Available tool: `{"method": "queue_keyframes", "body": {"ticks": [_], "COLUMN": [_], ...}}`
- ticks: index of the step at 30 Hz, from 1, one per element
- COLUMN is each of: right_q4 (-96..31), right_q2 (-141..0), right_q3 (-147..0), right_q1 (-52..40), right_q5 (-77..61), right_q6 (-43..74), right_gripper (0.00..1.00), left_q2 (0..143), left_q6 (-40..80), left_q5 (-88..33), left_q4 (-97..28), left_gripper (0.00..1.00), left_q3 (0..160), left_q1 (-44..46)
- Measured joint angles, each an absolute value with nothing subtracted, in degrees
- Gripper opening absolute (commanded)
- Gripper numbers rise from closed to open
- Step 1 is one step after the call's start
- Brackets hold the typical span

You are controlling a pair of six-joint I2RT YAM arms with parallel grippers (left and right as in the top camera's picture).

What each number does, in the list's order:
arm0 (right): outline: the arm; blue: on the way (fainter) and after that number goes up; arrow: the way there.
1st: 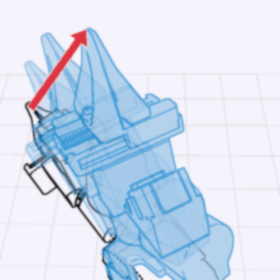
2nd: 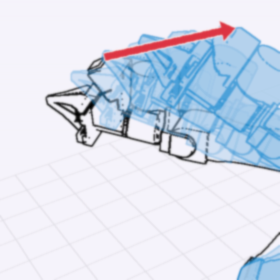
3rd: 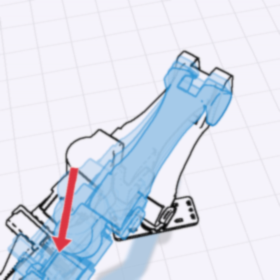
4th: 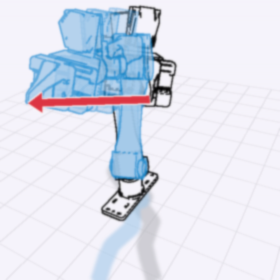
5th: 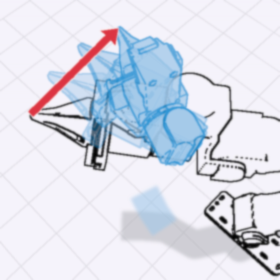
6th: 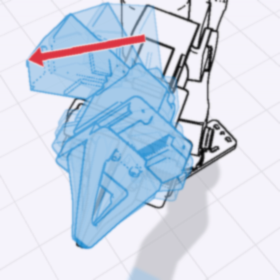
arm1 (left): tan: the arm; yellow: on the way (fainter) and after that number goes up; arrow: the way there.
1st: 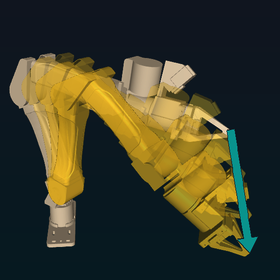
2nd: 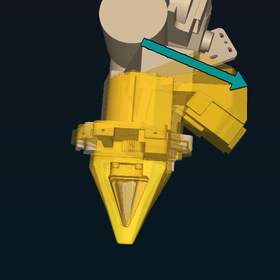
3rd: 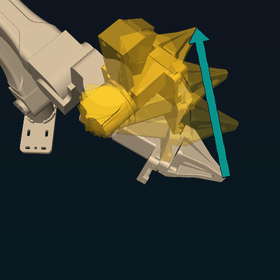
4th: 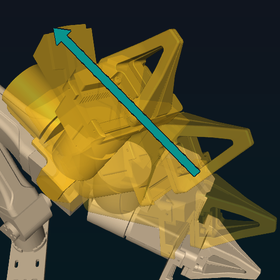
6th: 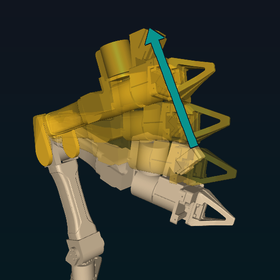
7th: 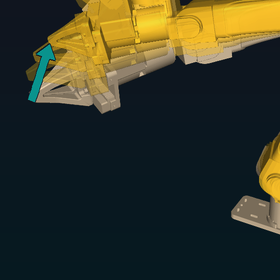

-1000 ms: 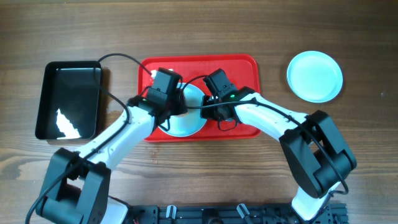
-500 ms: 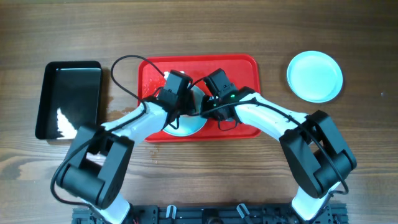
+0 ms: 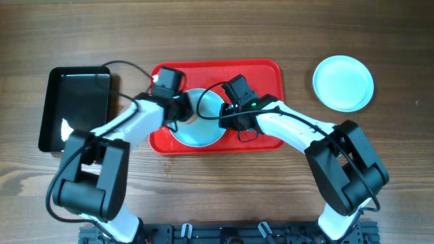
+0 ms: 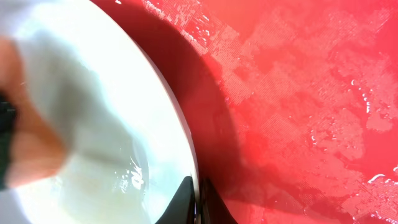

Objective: Clean dirty plates on tray and stack at the side
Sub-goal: 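Scrub the sauce smear on the plate with the left-gripper sponge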

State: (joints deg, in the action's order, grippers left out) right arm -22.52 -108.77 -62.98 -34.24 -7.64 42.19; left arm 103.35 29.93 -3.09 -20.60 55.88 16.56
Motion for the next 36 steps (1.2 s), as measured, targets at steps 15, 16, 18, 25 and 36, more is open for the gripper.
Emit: {"method": "queue_keyframes", "body": {"ticks": [15,16,18,25,36], "right_q4": [-22.37,-22.50,-22.57,-22.57,-22.59], "right_q2": [-108.84,-108.84,-108.84,-108.84,-108.84], "right_q3": [-62.98,-62.98,-62.98,-62.98,-62.98], "right_q1": [-34.79,-34.72,-34.68,-34.68,-34.37], "right_q5": [-8.29,-8.29,-8.29,-8.29,-7.84], "right_q6": [41.76,41.76,41.78,41.78,41.82], "right_gripper": [0.04,0.04,0.04,0.04,0.04], "left_q2": [98.21,96.90,95.46,94.87,100.84], "left_q6": [30.35,30.37,30.44,33.85,37.50], "left_q5": [-7.57,-8.56,-9.50,-11.03,-11.42], "left_q4": [-33.08,-33.30,-32.84,-29.41,-22.06], "left_gripper": [0.04,0.04,0.04,0.04,0.04], "left_q3": [53.93,53.39,53.19,53.17,53.21], "left_q1": [13.13,13.74,14.81,19.38,24.71]}}
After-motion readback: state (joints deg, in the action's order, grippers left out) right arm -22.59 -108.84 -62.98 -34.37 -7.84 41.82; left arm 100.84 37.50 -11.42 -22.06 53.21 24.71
